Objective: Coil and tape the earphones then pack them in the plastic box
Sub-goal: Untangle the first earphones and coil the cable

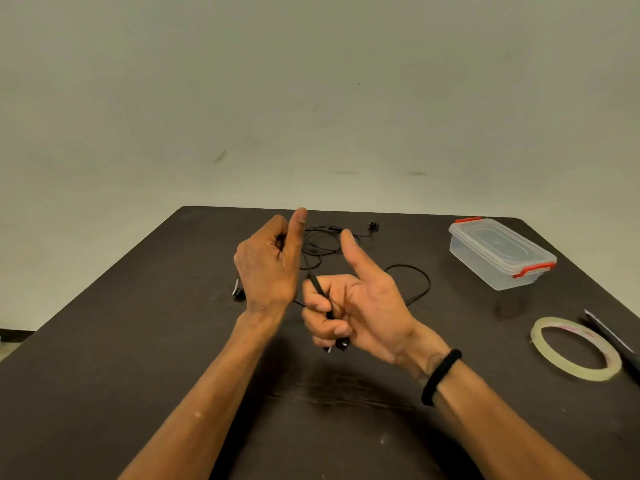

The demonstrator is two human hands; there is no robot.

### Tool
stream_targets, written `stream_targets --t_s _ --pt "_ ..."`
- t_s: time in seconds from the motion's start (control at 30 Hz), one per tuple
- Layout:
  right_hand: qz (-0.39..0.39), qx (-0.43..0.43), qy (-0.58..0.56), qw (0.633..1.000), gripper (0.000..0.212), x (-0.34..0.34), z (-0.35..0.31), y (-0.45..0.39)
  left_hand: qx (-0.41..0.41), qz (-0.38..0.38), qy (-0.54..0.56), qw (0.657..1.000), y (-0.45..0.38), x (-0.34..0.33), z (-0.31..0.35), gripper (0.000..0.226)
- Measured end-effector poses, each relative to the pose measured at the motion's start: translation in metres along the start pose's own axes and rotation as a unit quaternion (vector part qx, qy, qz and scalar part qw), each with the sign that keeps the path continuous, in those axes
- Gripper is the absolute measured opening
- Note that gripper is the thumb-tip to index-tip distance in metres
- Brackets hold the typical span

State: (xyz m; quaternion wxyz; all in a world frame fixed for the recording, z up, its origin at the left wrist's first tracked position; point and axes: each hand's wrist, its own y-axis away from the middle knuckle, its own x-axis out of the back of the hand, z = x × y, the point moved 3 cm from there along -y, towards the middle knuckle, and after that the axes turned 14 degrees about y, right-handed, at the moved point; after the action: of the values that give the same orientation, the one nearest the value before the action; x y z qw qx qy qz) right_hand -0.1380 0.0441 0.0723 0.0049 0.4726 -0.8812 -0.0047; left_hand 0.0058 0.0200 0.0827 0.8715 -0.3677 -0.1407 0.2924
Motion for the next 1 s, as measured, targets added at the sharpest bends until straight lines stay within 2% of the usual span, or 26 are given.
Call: stream_targets --t_s 0.1,0.27,0.37,0.43,0.47,0.6,0.77,0.87,1.0 --pt "-0.04 0.046 -0.122 0.991 0.081 0.001 -0.005 0.001 0.023 -0.022 0.023 0.999 0.003 -0.006 -0.001 0.062" --pt "-0.025 0.131 -0.241 0.961 0.087 0.017 -0.016 0.008 0.069 -0.091 0.042 0.993 0.017 -0.019 0.002 0.061" --pt "0.0 0.169 -0.269 0.948 0.094 0.027 -0.018 0.01 0.11 -0.149 0.076 0.98 0.032 -0.03 0.003 0.035" --pt "0.02 0.179 -0.288 0.941 0.096 0.033 -0.019 0.012 0.093 -0.179 0.051 0.978 0.039 -0.034 0.005 0.022" --pt "0.034 0.183 -0.294 0.937 0.097 0.036 -0.019 0.013 0.083 -0.192 0.031 0.977 0.041 -0.036 0.004 0.024" --pt "0.117 0.205 -0.296 0.925 0.094 0.046 -0.022 0.02 0.055 -0.224 -0.038 0.972 0.046 -0.044 0.003 0.048" --pt "0.254 0.23 -0.275 0.898 0.082 0.07 -0.026 0.031 -0.022 -0.265 -0.073 0.961 0.053 -0.05 0.007 0.056" --pt "0.311 0.231 -0.263 0.883 0.079 0.082 -0.024 0.034 -0.069 -0.279 -0.078 0.955 0.055 -0.05 0.013 0.059" --pt "0.38 0.197 -0.167 0.888 0.079 0.089 -0.018 0.036 -0.117 -0.259 -0.075 0.956 0.052 -0.047 0.024 0.057"
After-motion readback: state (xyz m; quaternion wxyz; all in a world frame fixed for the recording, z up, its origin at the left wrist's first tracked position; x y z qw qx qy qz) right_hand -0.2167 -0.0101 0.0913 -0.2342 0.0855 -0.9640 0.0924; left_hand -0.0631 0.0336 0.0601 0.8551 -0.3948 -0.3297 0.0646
